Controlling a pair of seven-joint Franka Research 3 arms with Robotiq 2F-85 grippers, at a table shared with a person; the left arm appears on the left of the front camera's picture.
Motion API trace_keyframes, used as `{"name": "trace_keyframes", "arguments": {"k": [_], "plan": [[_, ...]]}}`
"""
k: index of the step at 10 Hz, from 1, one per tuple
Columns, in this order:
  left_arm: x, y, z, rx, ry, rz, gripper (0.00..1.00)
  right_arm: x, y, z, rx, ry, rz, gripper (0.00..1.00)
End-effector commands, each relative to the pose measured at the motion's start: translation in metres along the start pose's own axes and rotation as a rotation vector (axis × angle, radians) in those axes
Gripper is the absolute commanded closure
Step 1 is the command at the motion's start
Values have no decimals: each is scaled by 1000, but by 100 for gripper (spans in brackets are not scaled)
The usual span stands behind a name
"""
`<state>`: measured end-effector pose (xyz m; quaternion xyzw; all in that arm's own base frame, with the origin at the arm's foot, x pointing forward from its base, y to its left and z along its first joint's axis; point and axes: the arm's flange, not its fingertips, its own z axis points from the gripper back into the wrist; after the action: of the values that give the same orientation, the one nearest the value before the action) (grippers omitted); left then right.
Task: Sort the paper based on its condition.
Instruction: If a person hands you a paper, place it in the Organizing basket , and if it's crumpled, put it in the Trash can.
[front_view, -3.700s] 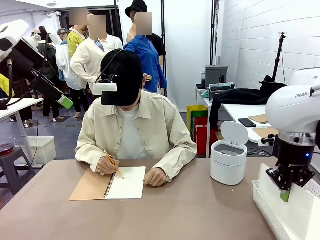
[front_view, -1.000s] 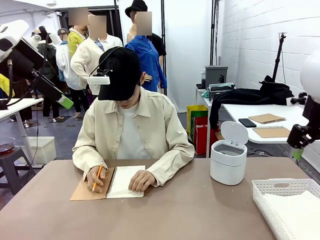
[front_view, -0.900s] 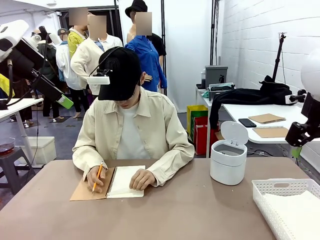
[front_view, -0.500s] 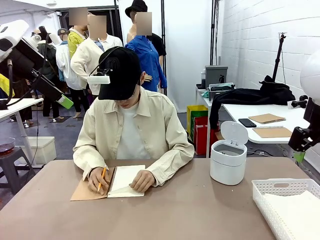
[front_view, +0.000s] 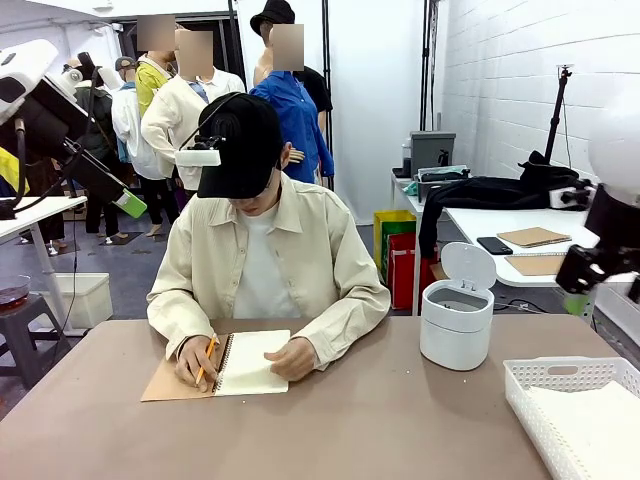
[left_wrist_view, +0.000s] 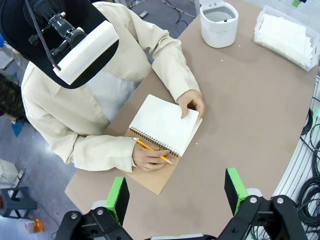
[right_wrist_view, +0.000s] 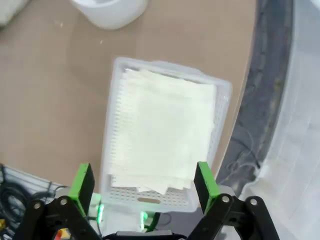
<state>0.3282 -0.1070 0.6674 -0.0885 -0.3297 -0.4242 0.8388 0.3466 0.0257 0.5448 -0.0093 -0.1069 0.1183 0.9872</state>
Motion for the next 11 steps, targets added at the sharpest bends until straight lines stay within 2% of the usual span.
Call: {"name": "trace_keyframes", "arguments": {"k": [1, 3, 5, 8, 11], "plan": [[0, 1, 0, 2, -4, 4, 0, 9, 35, 16, 119, -83, 142, 0], [0, 1, 0, 2, -4, 4, 0, 23, 72, 41, 213, -152, 266, 0], [0, 1, 0, 2, -4, 4, 0, 45, 109, 61, 310, -280, 353, 0], [0, 1, 0, 2, -4, 4, 0, 71, 131, 96, 511, -422, 464, 0], [0, 1, 0, 2, -4, 4, 0, 85, 148, 118, 534, -497, 567, 0]]}}
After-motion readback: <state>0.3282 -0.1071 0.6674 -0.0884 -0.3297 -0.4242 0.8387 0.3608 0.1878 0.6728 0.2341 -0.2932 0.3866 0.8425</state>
